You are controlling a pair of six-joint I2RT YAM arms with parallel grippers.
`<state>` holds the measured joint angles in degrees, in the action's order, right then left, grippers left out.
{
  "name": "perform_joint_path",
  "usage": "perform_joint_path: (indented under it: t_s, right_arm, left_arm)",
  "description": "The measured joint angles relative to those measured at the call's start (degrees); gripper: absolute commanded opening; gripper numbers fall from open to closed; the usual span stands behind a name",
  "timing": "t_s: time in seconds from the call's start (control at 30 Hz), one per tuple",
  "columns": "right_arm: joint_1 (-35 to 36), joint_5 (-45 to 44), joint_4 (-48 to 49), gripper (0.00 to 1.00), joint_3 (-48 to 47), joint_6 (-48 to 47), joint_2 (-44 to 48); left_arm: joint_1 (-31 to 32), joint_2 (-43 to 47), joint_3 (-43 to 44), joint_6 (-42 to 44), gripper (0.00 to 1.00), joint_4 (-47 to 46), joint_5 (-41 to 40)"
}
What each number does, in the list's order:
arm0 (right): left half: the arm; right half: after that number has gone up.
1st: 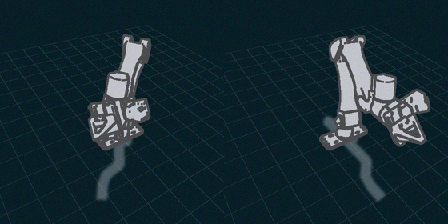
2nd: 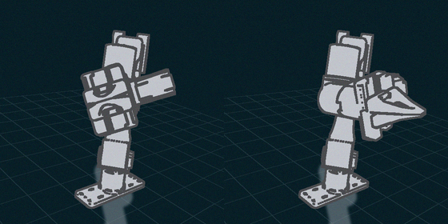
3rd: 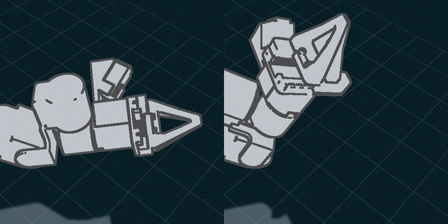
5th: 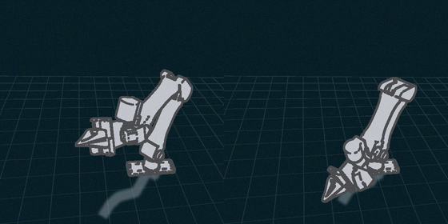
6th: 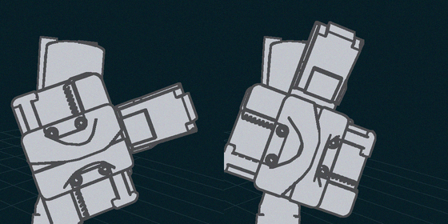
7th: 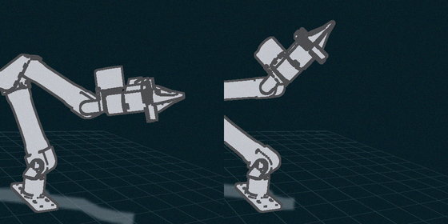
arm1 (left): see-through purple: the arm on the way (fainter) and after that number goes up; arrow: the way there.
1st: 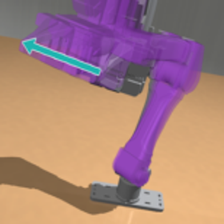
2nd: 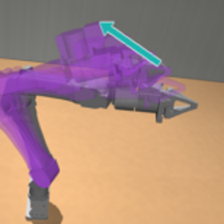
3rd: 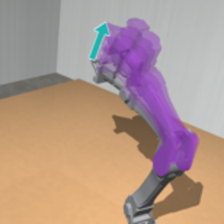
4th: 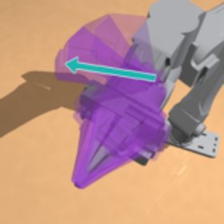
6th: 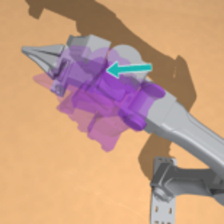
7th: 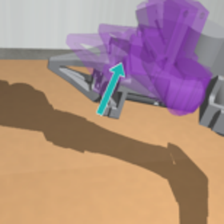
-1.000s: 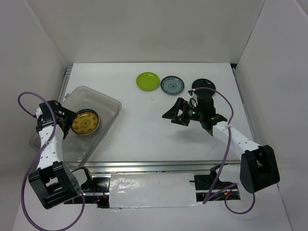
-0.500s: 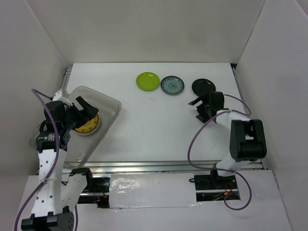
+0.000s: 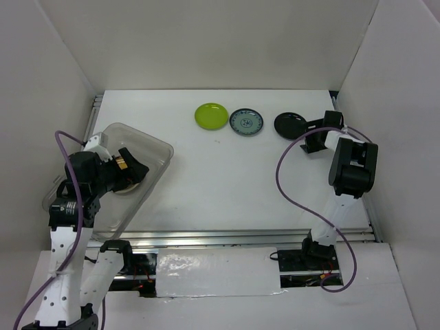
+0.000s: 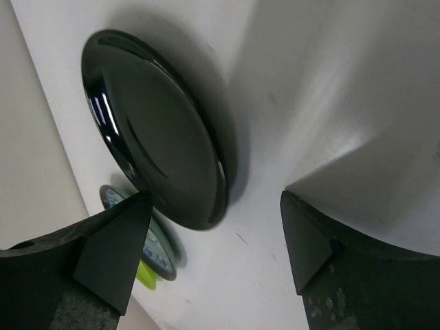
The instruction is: Place the plates into the plastic bin on the countertop
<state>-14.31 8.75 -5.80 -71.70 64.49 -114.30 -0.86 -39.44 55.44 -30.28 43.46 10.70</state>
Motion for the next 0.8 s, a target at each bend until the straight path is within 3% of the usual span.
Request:
perform_joint_path:
  t_s: [0.27, 0.3, 0.37, 0.4, 0.47, 0.5, 0.8]
  right_arm:
    - [-0.1, 1.7, -6.7, 0.48, -9.9, -0.2, -6.7]
    - [0.0, 1.6, -7.6, 0.39, -10.4, -0.3, -7.1]
    - [0.2, 1.4, -8.5, 0.30, -10.8, -0.8, -7.4]
    - [0.2, 1.7, -9.0, 0.18, -10.8, -0.8, -7.6]
    - [0.2, 2.0, -9.2, 0.13, -10.7, -1.0, -7.7]
    - [0.2, 2.5, -9.0, 0.04, -10.6, -0.9, -7.7]
    - [1.7, 0.0, -7.6, 0.00, -9.1, -4.1, -5.5]
  left_arm:
    - [0.0, -0.9, 0.0, 0.6, 0.99, 0.0, 0.1]
    - [0.0, -0.9, 0.0, 0.8, 0.99, 0.0, 0.1]
    - [0.0, -1.0, 0.0, 1.4, 0.99, 0.0, 0.1]
    - [0.0, -1.1, 0.0, 1.6, 0.99, 0.0, 0.1]
    - [0.0, -1.1, 0.0, 1.7, 0.99, 0.0, 0.1]
    - [0.0, -1.2, 0.0, 1.7, 0.99, 0.1, 0.0]
    - [0.0, -1.9, 2.6, 1.8, 0.99, 0.2, 1.6]
